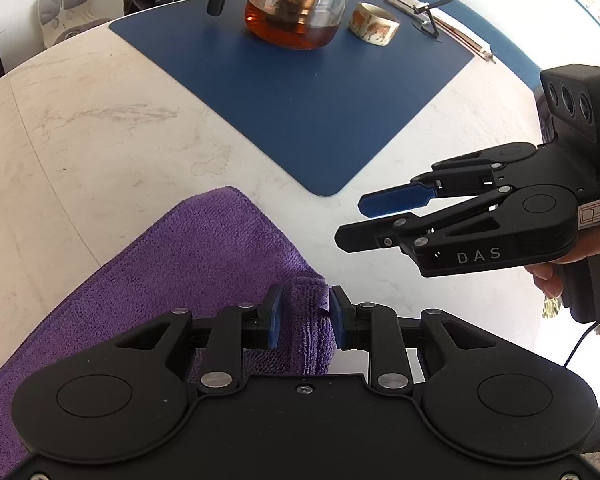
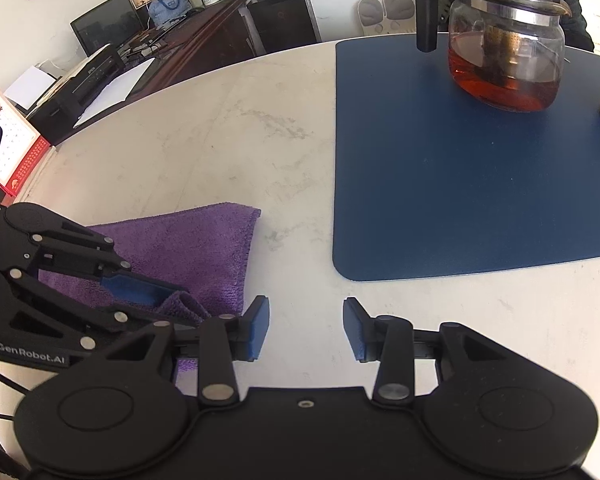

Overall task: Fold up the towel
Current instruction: 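Move both grippers to one end of the folded towel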

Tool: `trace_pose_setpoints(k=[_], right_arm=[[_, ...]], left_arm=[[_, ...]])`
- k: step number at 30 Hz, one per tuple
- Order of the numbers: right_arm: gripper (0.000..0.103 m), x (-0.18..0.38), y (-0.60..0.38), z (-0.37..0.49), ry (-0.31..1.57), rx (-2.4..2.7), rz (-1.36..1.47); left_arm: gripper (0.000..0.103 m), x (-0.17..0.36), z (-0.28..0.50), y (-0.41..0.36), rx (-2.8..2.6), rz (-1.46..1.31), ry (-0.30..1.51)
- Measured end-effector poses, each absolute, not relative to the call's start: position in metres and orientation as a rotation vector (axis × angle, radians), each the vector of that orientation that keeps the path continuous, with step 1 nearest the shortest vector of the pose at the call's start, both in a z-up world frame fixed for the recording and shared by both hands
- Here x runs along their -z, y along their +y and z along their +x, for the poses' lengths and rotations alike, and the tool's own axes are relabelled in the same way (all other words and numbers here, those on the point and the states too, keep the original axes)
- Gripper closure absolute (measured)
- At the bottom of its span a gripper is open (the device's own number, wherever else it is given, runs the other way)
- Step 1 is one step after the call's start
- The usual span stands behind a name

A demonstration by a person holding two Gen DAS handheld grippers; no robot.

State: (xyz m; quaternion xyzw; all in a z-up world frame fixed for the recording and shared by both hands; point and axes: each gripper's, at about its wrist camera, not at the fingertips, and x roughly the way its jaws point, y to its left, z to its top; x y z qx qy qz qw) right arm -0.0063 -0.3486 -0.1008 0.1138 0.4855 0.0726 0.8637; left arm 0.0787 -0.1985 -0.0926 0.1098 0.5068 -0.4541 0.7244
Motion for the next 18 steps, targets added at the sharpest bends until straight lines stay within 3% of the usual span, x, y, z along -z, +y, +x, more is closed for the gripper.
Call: trace_pose_setpoints(k=[3, 5, 11, 14, 18], right_arm=[[0.065, 0.101, -0.349, -0.007, 1.018, -0.152, 0.240], [0.065, 0.101, -0.349, -0.007, 1.019, -0.151, 0.239], [0.065, 0.102, -0.351, -0.009, 1.020, -0.146, 0.240], [0.065, 0.101, -0.351, -0.010, 1.022, -0.144, 0.237], [0.065, 0.100, -0.350, -0.010, 1.026, -0.145, 0.228]], left_arm=[[0.075, 0.092, 0.083, -0.196, 1.006, 0.206, 1.138], [0.064, 0.093, 0.083, -0.195, 1.007, 0.197, 1.148], [0.064, 0.099, 0.073, -0.203, 1.030, 0.244, 1.145], [0.066, 0.099, 0.067, -0.209, 1.041, 0.289, 1.115], [0.089, 0.097, 0.062, -0.211, 1.039, 0.334, 1.075]])
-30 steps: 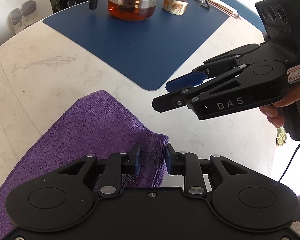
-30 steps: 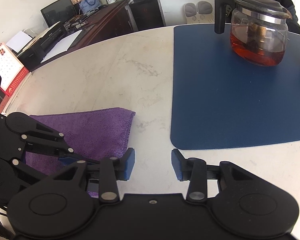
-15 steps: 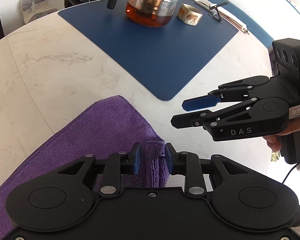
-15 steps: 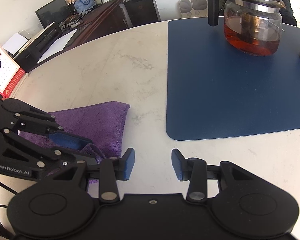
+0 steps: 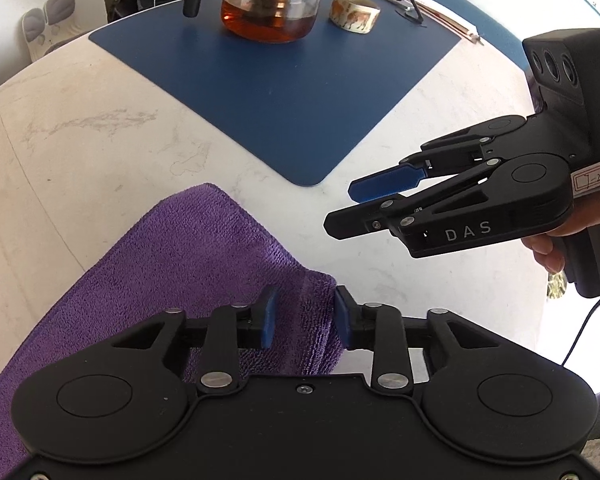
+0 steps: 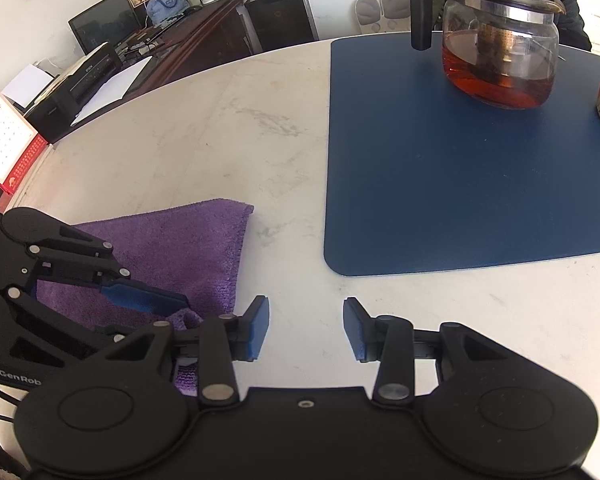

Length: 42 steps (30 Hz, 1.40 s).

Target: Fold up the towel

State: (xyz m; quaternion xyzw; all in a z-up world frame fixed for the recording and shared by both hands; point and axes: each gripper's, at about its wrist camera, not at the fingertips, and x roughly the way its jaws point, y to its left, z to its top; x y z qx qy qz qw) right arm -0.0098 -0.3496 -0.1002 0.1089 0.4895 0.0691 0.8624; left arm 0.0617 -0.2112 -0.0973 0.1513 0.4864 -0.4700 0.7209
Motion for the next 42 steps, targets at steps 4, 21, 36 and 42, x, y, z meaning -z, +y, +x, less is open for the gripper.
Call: trace_pose_setpoints(k=[4, 21, 36, 42], right_arm=[[0.065, 0.099, -0.347, -0.007, 1.028, -0.153, 0.222], [0.061, 0.083, -0.360, 0.030, 1.046, -0.258, 0.511], [0.049, 0.119, -0.340, 0.074, 1.241, -0.346, 0.843], [0.091, 0.120, -0.317, 0.095, 1.258, -0.407, 0.733]], left_arm=[[0.100, 0.095, 0.059, -0.210, 1.036, 0.351, 1.045], [0.100, 0.045, 0.056, -0.166, 1.050, 0.224, 0.901], [0.100, 0.036, 0.050, -0.149, 1.063, 0.175, 0.866], [0.100, 0.033, 0.049, -0.135, 1.053, 0.144, 0.854]])
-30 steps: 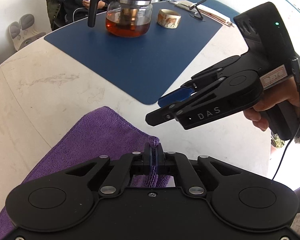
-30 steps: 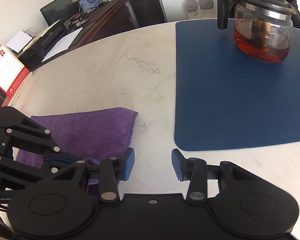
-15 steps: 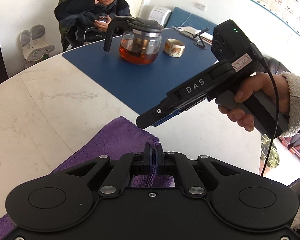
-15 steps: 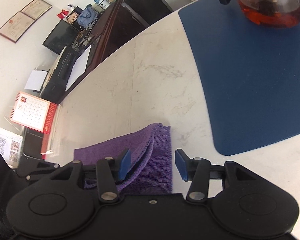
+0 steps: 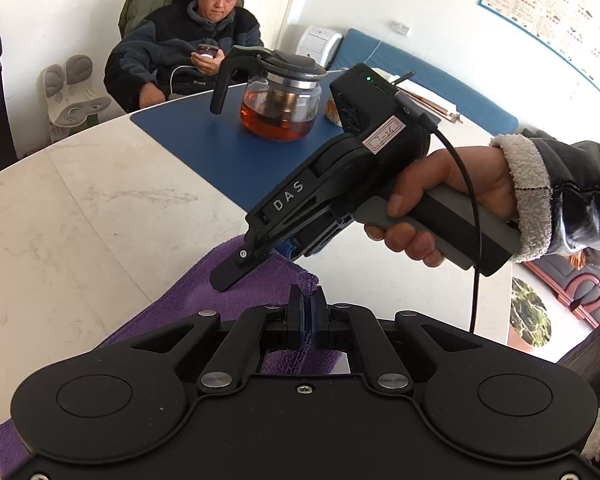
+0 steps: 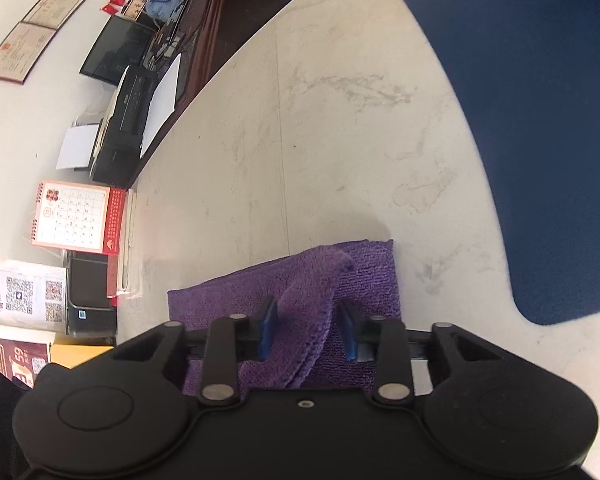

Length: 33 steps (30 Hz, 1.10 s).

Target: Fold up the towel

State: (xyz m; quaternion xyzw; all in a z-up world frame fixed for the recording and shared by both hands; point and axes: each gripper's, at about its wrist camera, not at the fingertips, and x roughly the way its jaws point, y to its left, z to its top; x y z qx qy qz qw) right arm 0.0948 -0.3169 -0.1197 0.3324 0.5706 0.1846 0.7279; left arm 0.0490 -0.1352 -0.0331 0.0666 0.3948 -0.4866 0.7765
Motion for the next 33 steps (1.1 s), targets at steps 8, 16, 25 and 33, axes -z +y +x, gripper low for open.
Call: trace_pose_setpoints(k=[8, 16, 25, 33], right_arm=[[0.097, 0.072, -0.243, 0.128, 1.161, -0.667, 0.586], [0.097, 0.031, -0.201, 0.144, 1.087, -0.875, 0.470], [0.097, 0.109, -0.265, 0.130, 1.268, -0.677, 0.302], [0.097, 0.112, -0.283, 0.119, 1.213, -0.672, 0.273]], left_arm=[[0.100, -0.003, 0.047, -0.071, 0.932, 0.033, 0.776], [0.100, -0.032, 0.036, -0.047, 0.899, 0.022, 0.724], [0.100, 0.056, 0.056, -0.139, 1.081, 0.082, 0.975], [0.100, 0.064, 0.061, -0.147, 1.152, 0.162, 1.011]])
